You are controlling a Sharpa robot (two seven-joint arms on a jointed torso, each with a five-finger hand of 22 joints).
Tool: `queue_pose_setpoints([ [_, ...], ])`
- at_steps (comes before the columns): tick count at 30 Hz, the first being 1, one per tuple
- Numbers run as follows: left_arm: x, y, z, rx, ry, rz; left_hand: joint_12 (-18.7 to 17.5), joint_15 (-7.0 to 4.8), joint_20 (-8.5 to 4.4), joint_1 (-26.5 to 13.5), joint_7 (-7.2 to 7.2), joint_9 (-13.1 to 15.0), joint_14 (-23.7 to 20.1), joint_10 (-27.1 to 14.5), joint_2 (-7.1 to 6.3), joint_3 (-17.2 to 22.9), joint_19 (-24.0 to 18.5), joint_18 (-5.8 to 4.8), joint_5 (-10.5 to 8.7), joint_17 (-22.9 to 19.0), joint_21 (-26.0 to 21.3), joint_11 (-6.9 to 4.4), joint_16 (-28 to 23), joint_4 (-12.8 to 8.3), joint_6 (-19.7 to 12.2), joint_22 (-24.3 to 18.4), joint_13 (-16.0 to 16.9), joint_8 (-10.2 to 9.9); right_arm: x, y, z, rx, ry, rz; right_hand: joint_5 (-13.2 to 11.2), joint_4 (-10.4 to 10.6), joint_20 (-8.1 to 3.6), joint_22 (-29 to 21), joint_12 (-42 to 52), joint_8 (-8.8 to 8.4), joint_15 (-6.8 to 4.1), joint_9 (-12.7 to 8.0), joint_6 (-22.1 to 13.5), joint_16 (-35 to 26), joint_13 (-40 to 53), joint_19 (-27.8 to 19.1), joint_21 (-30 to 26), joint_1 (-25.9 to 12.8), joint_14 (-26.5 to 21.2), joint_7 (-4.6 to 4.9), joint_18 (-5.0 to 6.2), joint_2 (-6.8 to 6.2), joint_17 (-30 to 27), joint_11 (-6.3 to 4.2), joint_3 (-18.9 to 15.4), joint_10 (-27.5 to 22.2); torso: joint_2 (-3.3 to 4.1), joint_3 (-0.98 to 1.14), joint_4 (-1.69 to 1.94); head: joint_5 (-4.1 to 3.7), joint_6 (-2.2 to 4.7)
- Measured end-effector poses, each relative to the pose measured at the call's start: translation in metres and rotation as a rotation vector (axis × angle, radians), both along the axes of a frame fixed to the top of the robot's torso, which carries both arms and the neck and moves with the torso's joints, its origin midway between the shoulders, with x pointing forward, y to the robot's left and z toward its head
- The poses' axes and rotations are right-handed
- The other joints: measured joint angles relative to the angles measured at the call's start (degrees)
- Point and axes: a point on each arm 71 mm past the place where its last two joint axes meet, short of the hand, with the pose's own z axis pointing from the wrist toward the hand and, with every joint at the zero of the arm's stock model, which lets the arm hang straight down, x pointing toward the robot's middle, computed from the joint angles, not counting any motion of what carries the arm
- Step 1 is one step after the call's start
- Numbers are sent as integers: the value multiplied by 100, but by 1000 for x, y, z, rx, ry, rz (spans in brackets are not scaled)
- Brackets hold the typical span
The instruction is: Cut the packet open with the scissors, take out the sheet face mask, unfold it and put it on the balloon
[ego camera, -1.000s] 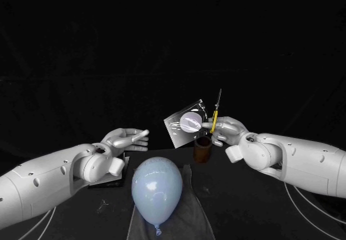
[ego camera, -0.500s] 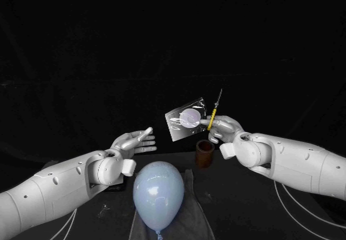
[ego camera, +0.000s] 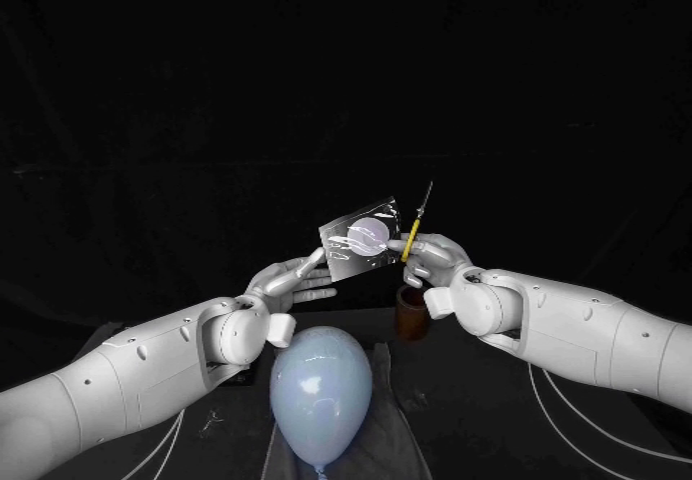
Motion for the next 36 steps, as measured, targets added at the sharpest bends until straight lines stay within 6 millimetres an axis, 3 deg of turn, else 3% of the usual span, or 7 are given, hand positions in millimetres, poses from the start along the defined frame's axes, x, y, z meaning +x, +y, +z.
queue_pose_setpoints([
  [4,0,-6,1,-17,1,-18,0,0,1,71,-1,12,0,0,75,53,24,82,0,-1,0,0,-4,-3,-60,-13,0,57,1,6,0,4,0,7,0,-7,0,-3,-11,0,4,0,-1,0,0,0,0,1,-3,1,0,-1,-1,0,8,0,-1,1,-4,18,2],
  [7,1,-9,3,-32,0,-29,0,-32,6,108,8,31,121,25,249,148,300,85,0,-1,0,-22,-4,-16,-112,-3,6,146,1,10,-1,7,1,12,0,-13,0,-1,-11,0,4,0,-3,0,0,0,0,1,-3,3,-1,-1,-2,0,14,0,0,3,-7,33,8],
  [13,4,-15,13,-62,-12,-44,0,-62,0,221,8,40,355,119,374,267,450,89,0,15,0,-34,-4,-39,-174,3,6,236,1,17,-1,11,3,25,0,-13,0,3,8,0,5,-1,-7,-2,0,0,0,-1,-3,7,-1,1,-4,0,14,0,-1,3,-8,56,13],
  [15,5,-16,16,-73,-17,-47,0,-75,0,259,8,49,500,184,457,295,450,172,0,46,0,-46,20,-39,-174,3,6,269,0,19,-1,13,3,30,0,-13,0,3,8,0,5,-2,-7,-3,0,0,0,-2,-3,7,-2,2,-5,0,14,0,-1,3,-8,68,13],
  [24,8,-19,22,-106,-21,-56,19,-163,1,527,11,83,987,531,785,414,597,174,0,97,0,-92,124,-112,-45,-4,14,500,-3,28,-2,22,7,56,-24,-9,0,2,7,0,6,2,-8,-3,-2,0,0,-10,-2,8,-4,10,-9,0,19,0,-5,3,-8,87,25],
  [27,9,-19,22,-115,-20,-60,23,-177,-2,570,18,83,1082,623,828,421,678,262,0,104,0,-102,127,-119,28,-4,14,530,-4,31,-2,24,8,63,-24,-9,0,1,6,0,7,2,-7,-4,-4,0,0,-18,-2,7,-5,18,-10,0,26,0,-5,3,-4,82,26],
  [36,9,-19,23,-151,-12,-77,23,-235,-20,772,43,52,1329,867,968,459,901,264,0,110,0,-143,146,-156,227,-4,13,564,-5,36,-2,33,9,78,-23,-15,0,-1,4,0,8,2,8,-4,-4,0,-1,-26,-1,-9,-8,26,-12,0,42,0,-4,1,-4,70,25],
])
